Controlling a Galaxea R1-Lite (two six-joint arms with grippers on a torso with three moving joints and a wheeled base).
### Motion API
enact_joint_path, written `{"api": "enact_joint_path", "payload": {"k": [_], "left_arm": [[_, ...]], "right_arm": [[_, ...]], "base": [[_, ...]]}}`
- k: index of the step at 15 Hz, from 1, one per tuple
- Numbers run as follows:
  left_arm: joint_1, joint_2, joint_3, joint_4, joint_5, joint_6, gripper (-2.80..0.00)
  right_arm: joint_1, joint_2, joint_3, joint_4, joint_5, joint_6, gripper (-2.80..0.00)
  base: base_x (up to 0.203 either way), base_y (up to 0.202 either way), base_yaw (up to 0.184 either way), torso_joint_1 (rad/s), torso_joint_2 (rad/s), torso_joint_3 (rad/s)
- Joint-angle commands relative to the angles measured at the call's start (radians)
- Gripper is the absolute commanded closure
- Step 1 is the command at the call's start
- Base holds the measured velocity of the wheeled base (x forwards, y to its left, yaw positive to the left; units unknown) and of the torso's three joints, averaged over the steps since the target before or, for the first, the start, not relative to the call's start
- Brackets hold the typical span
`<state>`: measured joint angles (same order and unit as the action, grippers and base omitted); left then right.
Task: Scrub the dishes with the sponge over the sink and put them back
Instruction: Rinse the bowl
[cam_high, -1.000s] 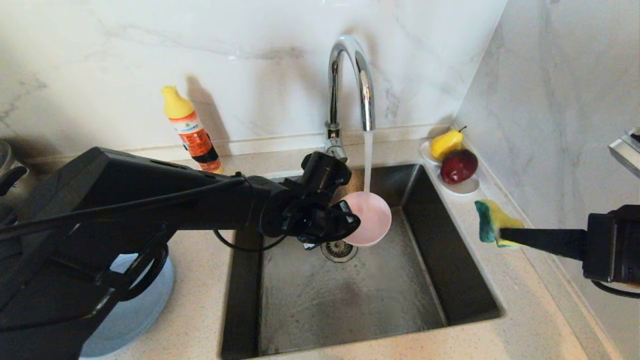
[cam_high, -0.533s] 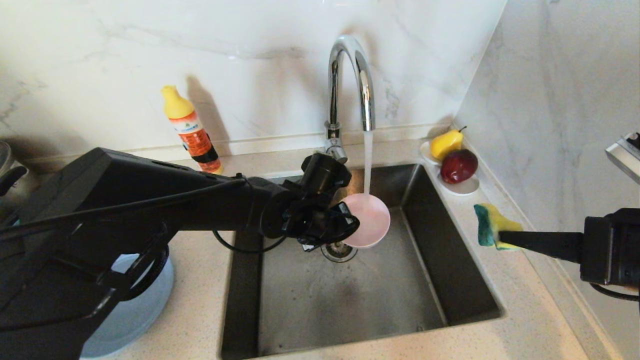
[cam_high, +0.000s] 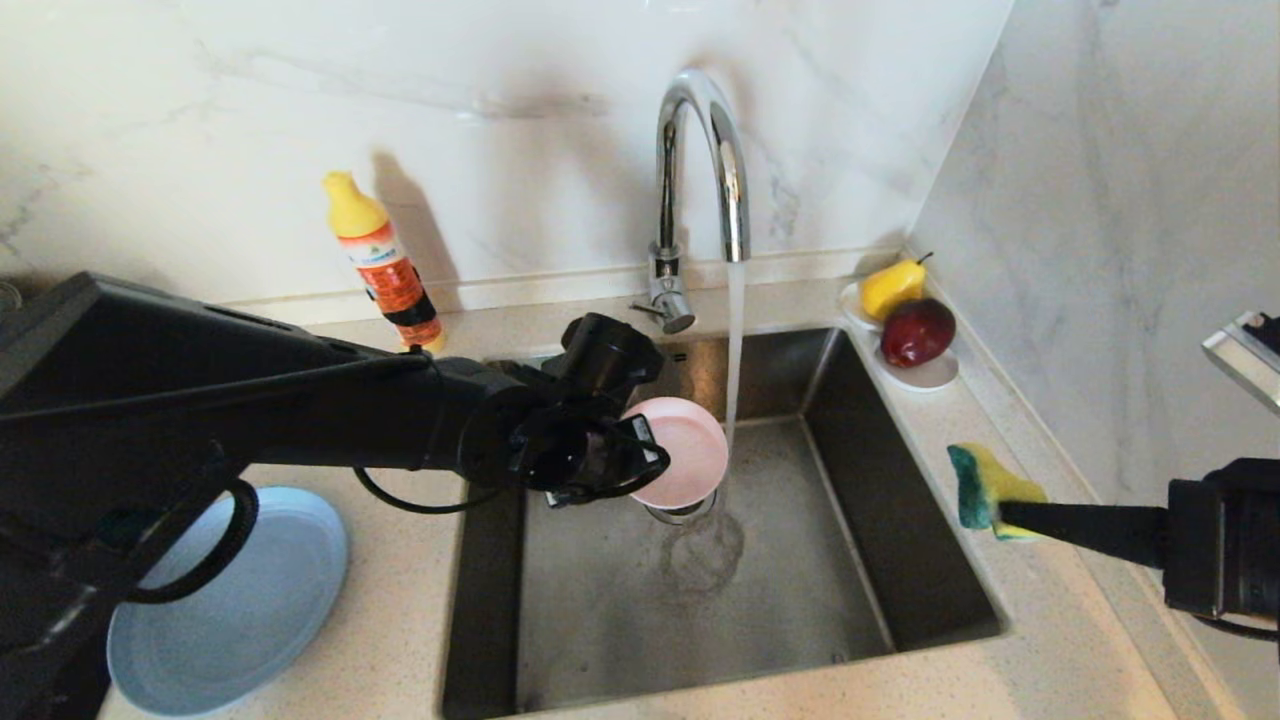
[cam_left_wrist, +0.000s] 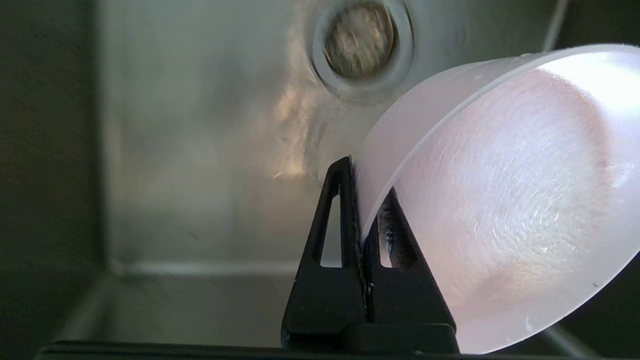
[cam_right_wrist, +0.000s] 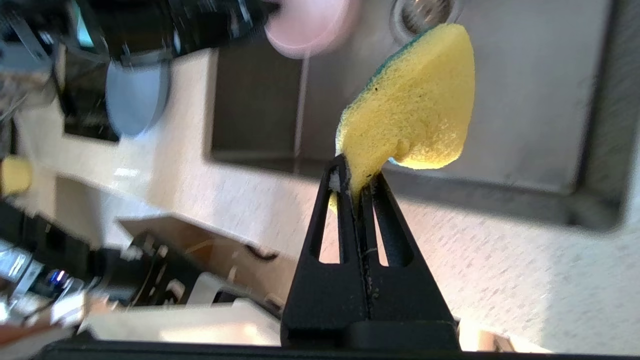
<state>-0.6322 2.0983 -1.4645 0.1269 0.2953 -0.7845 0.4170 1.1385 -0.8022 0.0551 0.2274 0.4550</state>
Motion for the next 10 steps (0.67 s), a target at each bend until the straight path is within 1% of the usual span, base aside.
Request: {"api": "enact_joint_path", "payload": {"k": [1,3,5,6,8,10], "left_arm": [[0.031,-0.097,0.120,-0.098,0.012,0.042,0.00],[0.051,-0.170,0.253,-0.259,0.013,0.102,0.00],[0.060,-0.241,0.404,-0.476,0.013,0.183,0.00],[0.061,-0.271,0.480,-0.620,0.013,0.235,0.00],[0.064,-0.312,0.585,-0.890,0.013,0.336,0.00],[0.064,-0.344,0.650,-1.098,0.013,0.442,0.00]], "right_arm": [[0.000,0.000,0.013,0.000,0.010,0.004,0.00],[0.001,0.019,0.019,-0.001,0.012,0.005,0.00],[0.002,0.031,0.025,-0.003,0.015,0.005,0.00],[0.002,0.033,0.029,-0.003,0.023,0.006,0.00],[0.002,0.033,0.035,-0.003,0.041,0.007,0.00],[0.002,0.035,0.048,-0.004,0.047,0.007,0.00]], "base": [[0.000,0.000,0.000,0.000,0.00,0.000],[0.000,0.000,0.000,0.000,0.00,0.000],[0.000,0.000,0.000,0.000,0.00,0.000],[0.000,0.000,0.000,0.000,0.00,0.000],[0.000,0.000,0.000,0.000,0.00,0.000],[0.000,0.000,0.000,0.000,0.00,0.000]]}}
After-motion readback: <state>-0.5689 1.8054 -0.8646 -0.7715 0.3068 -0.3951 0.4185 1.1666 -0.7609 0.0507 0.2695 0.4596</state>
